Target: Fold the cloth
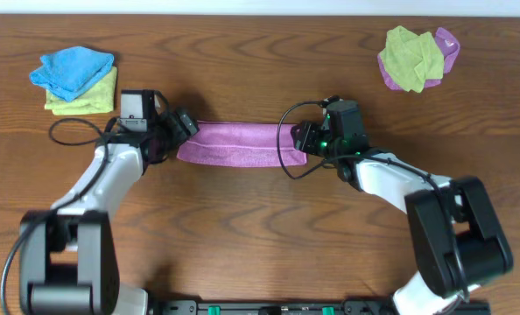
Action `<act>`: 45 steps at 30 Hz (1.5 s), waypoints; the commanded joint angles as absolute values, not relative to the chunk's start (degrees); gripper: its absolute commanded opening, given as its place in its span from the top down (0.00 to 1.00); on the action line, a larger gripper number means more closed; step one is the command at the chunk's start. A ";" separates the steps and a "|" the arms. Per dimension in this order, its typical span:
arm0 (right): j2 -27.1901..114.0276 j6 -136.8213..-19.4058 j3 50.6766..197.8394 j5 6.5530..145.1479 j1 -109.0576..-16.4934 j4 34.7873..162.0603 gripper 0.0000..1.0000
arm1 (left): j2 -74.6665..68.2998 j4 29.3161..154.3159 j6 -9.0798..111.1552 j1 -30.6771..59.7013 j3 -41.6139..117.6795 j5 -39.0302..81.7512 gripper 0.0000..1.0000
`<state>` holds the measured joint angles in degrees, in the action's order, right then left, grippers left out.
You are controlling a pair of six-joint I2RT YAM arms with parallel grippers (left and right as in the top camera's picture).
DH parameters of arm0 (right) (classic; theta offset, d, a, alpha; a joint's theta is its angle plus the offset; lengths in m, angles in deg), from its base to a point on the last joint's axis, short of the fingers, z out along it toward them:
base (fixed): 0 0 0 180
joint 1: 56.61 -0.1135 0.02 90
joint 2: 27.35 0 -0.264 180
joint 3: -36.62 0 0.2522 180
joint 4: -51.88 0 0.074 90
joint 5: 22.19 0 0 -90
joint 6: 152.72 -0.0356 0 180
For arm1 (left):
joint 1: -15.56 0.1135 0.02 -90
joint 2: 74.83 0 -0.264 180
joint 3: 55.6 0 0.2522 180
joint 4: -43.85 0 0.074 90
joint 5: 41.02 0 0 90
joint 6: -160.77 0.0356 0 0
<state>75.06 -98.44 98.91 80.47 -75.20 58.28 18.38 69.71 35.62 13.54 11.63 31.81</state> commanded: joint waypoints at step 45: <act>73.11 -107.62 99.40 84.76 -75.18 76.16 0.34 | 31.80 63.17 24.45 7.64 13.09 32.49 0.94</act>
